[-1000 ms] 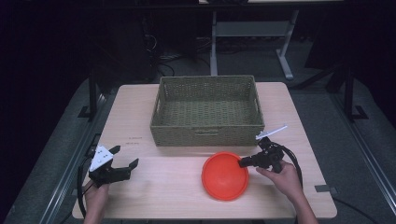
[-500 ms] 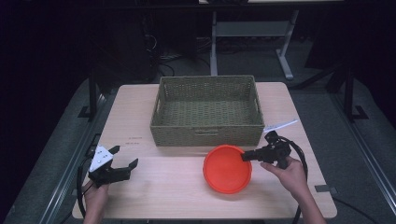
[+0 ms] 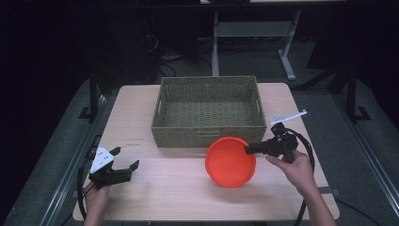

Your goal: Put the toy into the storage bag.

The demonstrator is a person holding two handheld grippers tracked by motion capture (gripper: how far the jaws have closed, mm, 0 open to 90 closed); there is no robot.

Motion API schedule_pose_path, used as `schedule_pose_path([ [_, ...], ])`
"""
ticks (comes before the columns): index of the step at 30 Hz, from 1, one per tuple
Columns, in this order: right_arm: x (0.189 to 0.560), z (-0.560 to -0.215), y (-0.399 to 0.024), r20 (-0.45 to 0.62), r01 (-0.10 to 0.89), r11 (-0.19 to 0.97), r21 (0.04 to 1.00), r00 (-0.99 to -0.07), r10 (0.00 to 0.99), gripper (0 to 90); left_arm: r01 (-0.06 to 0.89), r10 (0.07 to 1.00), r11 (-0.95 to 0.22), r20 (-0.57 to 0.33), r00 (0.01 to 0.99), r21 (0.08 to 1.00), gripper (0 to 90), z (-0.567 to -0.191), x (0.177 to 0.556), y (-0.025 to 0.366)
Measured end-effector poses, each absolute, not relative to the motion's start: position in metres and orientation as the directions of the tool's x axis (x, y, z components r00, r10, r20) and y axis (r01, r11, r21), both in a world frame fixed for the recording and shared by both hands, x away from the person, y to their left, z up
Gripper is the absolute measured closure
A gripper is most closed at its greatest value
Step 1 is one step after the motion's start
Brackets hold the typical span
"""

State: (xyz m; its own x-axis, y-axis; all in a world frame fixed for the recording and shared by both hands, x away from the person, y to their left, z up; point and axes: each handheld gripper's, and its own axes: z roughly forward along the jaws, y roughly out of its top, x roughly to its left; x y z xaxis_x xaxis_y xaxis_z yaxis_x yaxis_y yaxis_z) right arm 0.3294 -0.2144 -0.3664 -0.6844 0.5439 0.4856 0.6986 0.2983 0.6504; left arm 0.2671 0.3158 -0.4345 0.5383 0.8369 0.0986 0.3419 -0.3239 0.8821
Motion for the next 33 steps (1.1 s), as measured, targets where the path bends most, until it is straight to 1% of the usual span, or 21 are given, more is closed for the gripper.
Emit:
schedule_pose_path([
  [20,0.351,-0.302,-0.203,0.448,0.647,0.302,0.700,-0.727,0.520,82.0,0.340,0.834,-0.330,0.103,0.542,0.881,13.0,-0.435,0.268,0.313],
  [33,0.370,-0.274,-0.190,0.439,0.638,0.310,0.705,-0.736,0.516,82.0,0.344,0.833,-0.330,0.100,0.544,0.879,13.0,-0.435,0.269,0.314],
])
